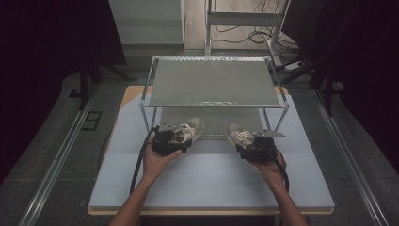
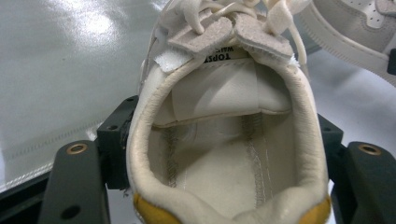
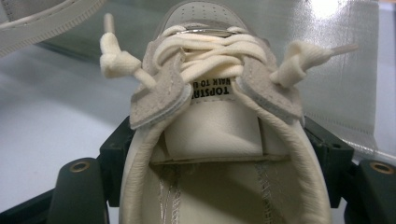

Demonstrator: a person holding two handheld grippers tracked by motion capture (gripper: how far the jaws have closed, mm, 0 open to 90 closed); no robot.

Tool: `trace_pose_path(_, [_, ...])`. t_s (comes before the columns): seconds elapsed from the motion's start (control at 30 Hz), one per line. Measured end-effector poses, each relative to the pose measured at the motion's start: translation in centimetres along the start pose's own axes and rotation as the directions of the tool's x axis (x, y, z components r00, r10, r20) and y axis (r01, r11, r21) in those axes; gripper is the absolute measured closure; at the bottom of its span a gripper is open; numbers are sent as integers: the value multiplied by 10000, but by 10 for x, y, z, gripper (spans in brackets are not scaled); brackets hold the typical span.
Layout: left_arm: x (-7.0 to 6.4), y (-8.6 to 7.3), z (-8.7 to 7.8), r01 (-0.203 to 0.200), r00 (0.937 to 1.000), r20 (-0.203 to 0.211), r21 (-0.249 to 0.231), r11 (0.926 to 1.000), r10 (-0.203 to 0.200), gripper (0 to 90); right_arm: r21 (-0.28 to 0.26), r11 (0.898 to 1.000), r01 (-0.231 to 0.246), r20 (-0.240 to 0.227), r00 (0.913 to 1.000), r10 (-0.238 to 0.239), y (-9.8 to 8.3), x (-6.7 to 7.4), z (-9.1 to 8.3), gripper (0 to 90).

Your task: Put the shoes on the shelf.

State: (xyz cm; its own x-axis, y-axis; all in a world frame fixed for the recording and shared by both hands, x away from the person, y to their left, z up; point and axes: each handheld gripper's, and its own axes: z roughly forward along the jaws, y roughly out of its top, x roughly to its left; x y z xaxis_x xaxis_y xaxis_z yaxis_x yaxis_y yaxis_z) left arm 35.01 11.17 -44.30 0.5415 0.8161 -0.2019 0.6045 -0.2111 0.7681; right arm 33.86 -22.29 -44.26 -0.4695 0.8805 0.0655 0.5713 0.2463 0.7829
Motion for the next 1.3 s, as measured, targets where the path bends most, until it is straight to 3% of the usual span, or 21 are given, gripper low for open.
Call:
trace_pose_path(0.3, [-2,10,10,85,9999,146,-92,9999,-84,304,43,10000,20,106,9999,-20,12,5,10,279])
trace_pose_path(0.9, [-4,23,31,-164,9992,-376,107,9998,168,303,12,9997,-237,317,9992,237,26,10,31,279])
trace_pose_path(1.3, [-2,25,46,-103,9980,-619,237,9997,117,303,-16,9992,-399,490,9980,399,29,11,45,279])
